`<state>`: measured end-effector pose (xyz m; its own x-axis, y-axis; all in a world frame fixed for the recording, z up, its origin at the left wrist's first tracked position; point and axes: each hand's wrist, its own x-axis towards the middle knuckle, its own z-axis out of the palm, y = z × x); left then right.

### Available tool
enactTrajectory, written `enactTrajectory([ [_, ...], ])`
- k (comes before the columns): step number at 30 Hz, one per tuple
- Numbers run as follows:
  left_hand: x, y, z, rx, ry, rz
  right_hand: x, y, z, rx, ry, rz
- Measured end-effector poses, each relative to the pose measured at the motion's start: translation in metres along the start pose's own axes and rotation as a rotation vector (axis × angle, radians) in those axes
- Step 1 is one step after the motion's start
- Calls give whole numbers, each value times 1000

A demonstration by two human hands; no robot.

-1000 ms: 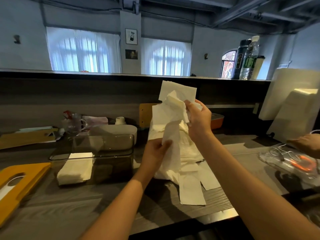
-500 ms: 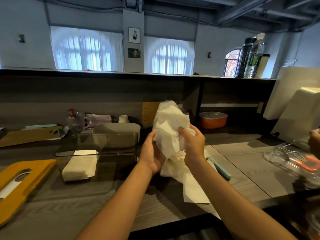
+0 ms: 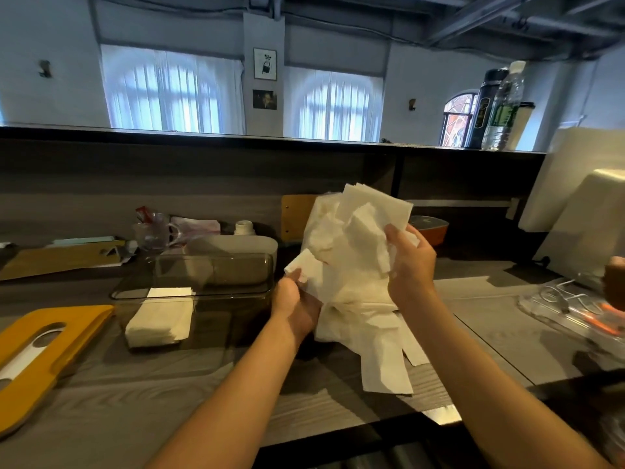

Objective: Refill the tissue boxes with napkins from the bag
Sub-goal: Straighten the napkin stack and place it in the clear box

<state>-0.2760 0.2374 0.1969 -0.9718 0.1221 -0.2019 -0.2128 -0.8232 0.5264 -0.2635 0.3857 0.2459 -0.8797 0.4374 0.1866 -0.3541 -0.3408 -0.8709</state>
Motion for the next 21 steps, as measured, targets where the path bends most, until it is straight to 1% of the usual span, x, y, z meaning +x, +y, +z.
enactTrajectory([
  [1, -1, 1, 0, -47, -44, -9, 1, -7, 2, 4, -29, 21],
  [3, 0, 3, -1, -116, -124, -58, 7, -14, 7, -4, -142, 89],
  [4, 3, 3, -3, -123, -157, -82, 9, -14, 9, 10, -205, 145],
  [5, 7, 3, -6, -81, -157, -65, 11, -10, 11, 27, -248, 208],
  [7, 10, 0, -12, -47, -212, -30, 9, 5, 14, 53, -264, 328],
  [9, 6, -3, -13, -59, -326, -51, 6, 21, 14, 100, -233, 458],
  [11, 4, -5, -14, -54, -350, -71, 3, 26, 14, 167, -232, 524],
  [12, 5, -5, -15, -59, -355, -78, 3, 25, 14, 196, -242, 531],
  [14, 9, -6, -18, -35, -327, -39, 1, 13, 16, 256, -294, 508],
  [17, 15, -7, -18, 42, -183, 26, 5, -12, 23, 277, -286, 465],
  [20, 17, -5, -21, -30, -271, -48, 10, -38, 32, 262, -314, 394],
  [21, 16, -4, -22, -34, -299, -42, 12, -44, 35, 233, -322, 360],
])
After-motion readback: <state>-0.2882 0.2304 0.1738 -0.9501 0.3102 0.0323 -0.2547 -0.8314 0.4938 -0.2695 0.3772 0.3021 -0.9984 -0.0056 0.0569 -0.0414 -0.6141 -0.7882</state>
